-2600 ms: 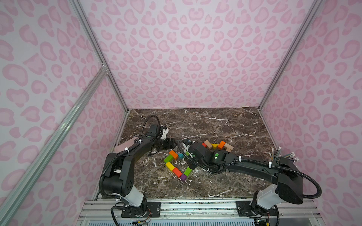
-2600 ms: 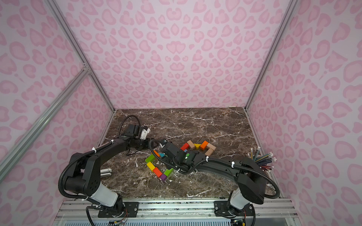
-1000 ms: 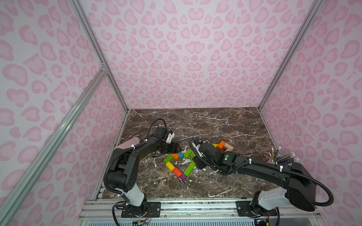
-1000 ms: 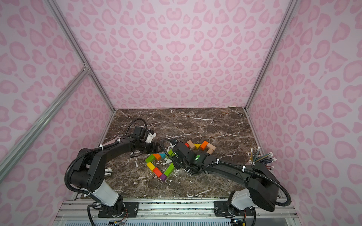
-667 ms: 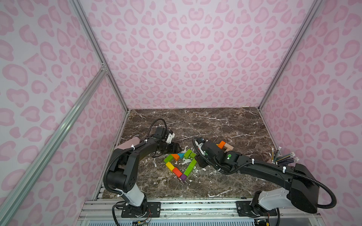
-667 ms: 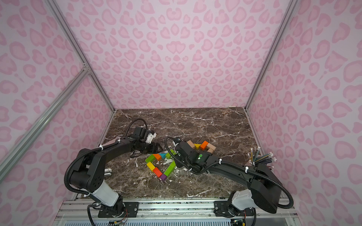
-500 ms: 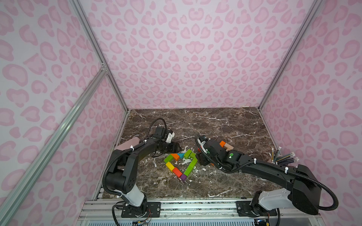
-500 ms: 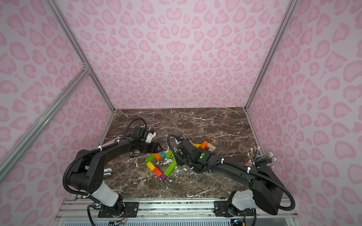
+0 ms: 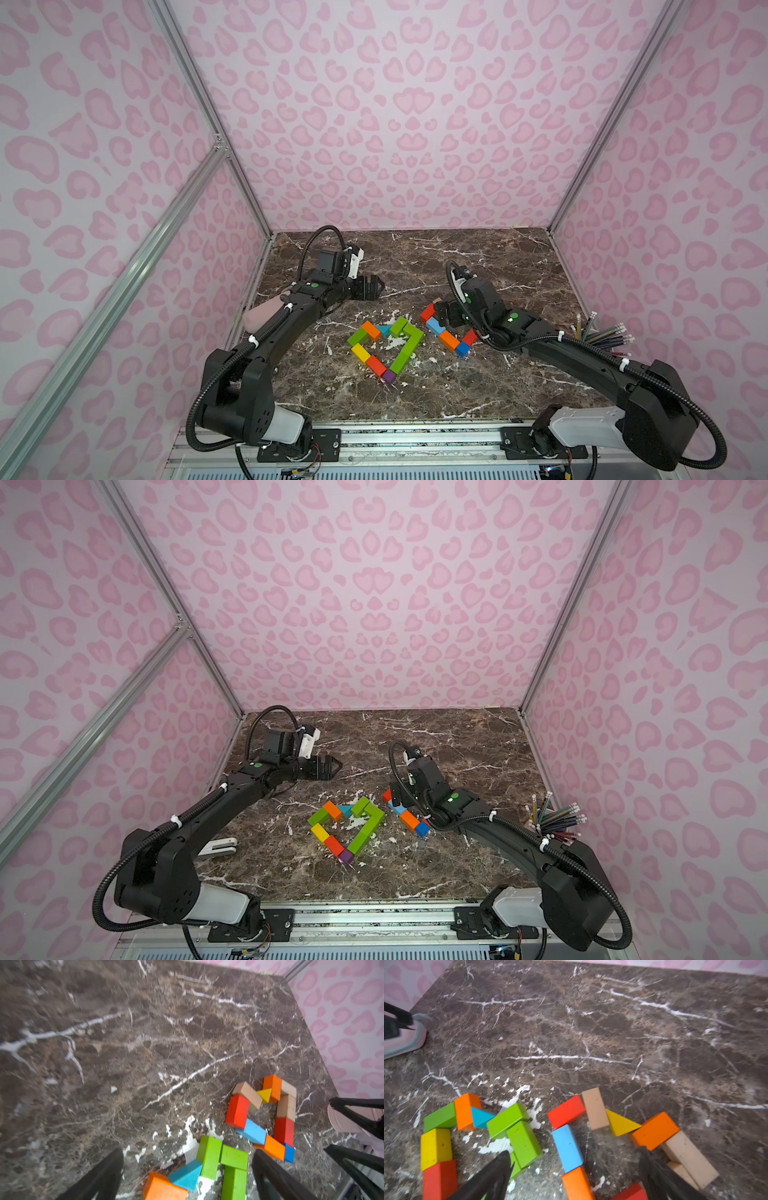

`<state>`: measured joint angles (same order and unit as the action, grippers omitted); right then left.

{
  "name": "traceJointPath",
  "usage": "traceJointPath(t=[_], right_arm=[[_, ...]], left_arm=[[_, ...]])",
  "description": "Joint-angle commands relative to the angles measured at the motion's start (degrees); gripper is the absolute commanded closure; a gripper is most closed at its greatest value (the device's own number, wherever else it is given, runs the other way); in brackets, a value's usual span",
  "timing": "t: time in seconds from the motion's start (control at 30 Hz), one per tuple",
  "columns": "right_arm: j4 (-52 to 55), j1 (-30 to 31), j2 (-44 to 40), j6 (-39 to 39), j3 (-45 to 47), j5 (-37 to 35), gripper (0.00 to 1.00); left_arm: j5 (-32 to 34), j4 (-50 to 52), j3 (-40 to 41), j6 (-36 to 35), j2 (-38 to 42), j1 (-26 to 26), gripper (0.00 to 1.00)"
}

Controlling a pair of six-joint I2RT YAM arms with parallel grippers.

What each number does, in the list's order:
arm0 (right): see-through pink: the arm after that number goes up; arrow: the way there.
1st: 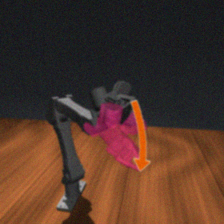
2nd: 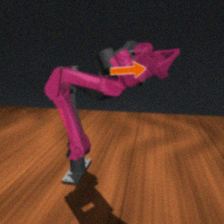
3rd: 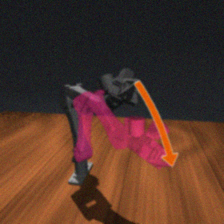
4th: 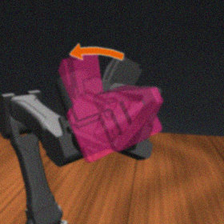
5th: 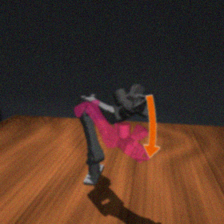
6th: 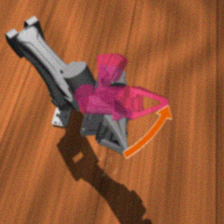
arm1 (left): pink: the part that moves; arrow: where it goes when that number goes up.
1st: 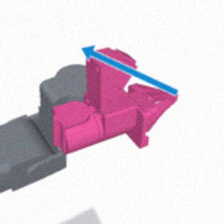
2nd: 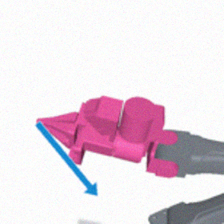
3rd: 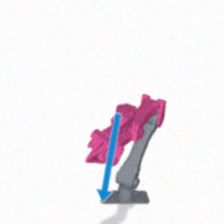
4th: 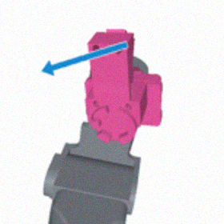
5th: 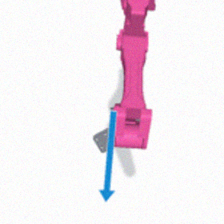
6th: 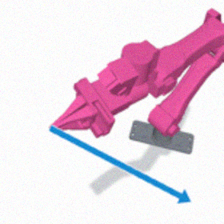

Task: Assemble a heart with building blocks
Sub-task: Reset both arms

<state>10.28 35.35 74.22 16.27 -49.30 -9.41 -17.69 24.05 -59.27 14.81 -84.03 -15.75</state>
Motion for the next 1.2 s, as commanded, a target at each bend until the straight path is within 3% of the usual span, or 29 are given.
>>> traceJointPath(t=[0.0, 0.17, 0.37, 0.6, 0.8, 0.97, 1.17], right_arm=[[-6.2, -3.57, -1.53, -2.64, 2.05, -2.39, 0.01], [-14.79, -12.05, -4.31, -3.58, 7.69, -1.38, 0.01], [-27.36, -23.2, -6.87, -6.3, 16.46, -1.08, 0.01], [-42.39, -30.55, -6.13, -9.84, 25.08, -1.97, 0.01], [-52.86, -34.01, -2.14, -10.25, 28.35, -0.83, 0.01], [-54.63, -34.93, 1.63, -10.43, 27.73, -0.88, 0.01], [-61.9, -35.1, 3.06, -11.88, 31.13, 0.46, 0.02]], left_arm=[[5.21, -6.4, -1.94, -1.38, 1.47, 0.06, 0.02], [10.09, -13.69, -0.8, -2.12, 2.84, 0.25, 0.03], [19.14, -25.8, 7.44, -3.54, 7.96, 0.6, 0.03], [27.15, -37.24, 18.74, -4.32, 11.24, 2.28, 0.03], [32.66, -43.81, 26.72, -0.54, 14.21, 5.09, 0.03], [38.0, -49.14, 33.15, -1.23, 16.5, 5.91, 0.03], [37.0, -53.66, 36.36, -2.55, 17.85, 6.33, 0.03]])
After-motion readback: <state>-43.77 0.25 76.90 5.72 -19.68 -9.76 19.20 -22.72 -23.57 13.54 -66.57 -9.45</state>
